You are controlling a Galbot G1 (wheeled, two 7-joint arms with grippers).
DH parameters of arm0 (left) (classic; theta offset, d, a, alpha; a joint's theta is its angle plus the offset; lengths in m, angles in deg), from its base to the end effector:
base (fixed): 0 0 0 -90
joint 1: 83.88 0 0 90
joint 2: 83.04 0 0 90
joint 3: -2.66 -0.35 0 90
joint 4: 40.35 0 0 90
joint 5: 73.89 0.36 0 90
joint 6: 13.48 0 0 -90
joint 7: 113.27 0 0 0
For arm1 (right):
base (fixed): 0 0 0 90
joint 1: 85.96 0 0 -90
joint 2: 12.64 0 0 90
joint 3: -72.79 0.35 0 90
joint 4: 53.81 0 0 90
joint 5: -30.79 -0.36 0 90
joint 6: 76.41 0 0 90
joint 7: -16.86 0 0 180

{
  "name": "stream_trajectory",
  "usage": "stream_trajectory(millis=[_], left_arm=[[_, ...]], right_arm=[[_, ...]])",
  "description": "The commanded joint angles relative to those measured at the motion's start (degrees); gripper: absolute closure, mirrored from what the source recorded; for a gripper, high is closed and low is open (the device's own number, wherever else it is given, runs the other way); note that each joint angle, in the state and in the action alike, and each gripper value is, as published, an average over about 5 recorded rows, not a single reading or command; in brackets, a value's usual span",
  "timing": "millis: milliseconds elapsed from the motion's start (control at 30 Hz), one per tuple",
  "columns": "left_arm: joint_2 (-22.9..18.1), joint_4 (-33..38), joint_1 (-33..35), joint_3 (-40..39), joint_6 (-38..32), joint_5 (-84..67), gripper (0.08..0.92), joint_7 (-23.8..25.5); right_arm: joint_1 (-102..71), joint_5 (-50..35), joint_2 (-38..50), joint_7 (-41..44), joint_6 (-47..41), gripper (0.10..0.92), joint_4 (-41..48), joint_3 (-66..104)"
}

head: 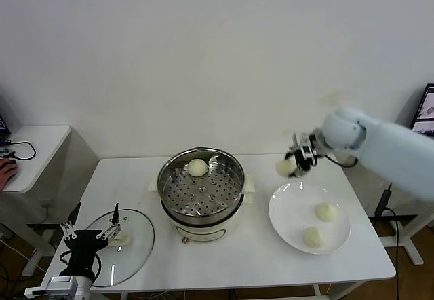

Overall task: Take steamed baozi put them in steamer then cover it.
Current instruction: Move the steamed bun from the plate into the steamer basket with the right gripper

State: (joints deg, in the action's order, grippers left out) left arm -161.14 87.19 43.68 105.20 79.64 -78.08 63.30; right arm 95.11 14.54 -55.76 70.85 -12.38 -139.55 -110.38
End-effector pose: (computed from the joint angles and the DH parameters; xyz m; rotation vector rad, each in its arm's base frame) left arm 0.1507 0.0876 -0.2611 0.1735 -3.0939 -0.3474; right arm 0.5194 -0.0300 -0.0102 1.2734 -1.6744 1.5156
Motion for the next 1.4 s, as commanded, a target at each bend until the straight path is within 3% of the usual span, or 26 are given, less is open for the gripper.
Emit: stream_trajectory(millis=[33,300,767,1400], left_arm=[[0.01,0.00,-0.10,-0.16,0.08,0.07,0.177,0.01],[0.12,0.03,-0.72,0.63,0.12,-0.03,0.177,-0.02],[-0.32,1.00,-1.31,2.14,0.33,-0.08,0.177,-0.01],[-0.92,1.50,0.07,2.53,-0.26,-0.16,0.177,-0.13]], right_arm=[[13.46,-12.59,-8.05,-2.62,-5.00,0.415,-2.13,-5.28],[7.55,-20.25,-22.29,-7.59,-10.91,0.414,0.59,-5.89],[-6.24,-19.19,-38.53,-12.30,-13.03,0.414,15.76,-5.51],[-11.70,-12.89,-43.11,-12.07,-12.26,0.401,24.81,-3.43]])
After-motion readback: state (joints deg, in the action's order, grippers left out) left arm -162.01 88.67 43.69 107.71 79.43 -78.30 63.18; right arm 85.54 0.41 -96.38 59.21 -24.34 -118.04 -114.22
